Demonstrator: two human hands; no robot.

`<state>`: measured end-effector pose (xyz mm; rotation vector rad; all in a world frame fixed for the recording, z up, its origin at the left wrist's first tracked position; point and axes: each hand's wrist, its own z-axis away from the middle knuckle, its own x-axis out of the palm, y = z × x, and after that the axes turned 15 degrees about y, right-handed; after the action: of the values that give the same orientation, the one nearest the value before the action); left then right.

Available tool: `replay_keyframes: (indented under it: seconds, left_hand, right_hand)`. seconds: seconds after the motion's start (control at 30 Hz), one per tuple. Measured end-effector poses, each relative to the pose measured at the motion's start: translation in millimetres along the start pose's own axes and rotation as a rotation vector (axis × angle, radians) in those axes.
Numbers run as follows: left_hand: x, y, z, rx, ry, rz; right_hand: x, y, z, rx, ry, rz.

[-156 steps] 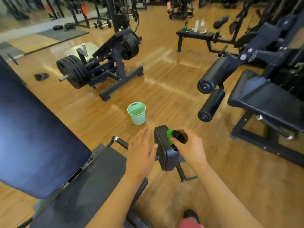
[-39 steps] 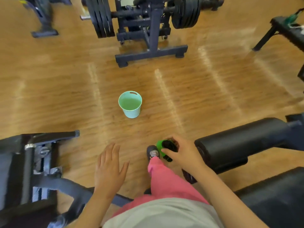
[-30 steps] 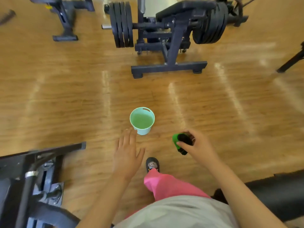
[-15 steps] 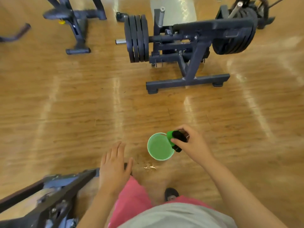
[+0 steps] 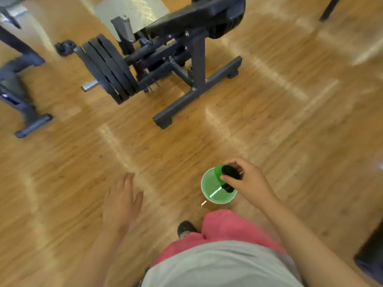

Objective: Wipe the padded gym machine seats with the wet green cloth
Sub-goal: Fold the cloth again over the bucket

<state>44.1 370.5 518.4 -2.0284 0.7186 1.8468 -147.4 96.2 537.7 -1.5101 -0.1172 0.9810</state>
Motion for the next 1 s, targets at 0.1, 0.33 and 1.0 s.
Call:
replay_keyframes:
  seconds: [0.1,0.33,1.0]
  left_hand:
    - [7,31,-54,0.090,-0.008,0.103]
    - [1,170,-128,0.212,-0.074,0.639]
    - [-40,236,-256,0.836,-1.373,0.832]
  right_hand:
    - [-18,8,-10,0.104,0.154,-0.026]
    - [-51,6,-17,0.261,0.482,-0.217]
    - [62,-106,-44,0.447,1.136,-0.762]
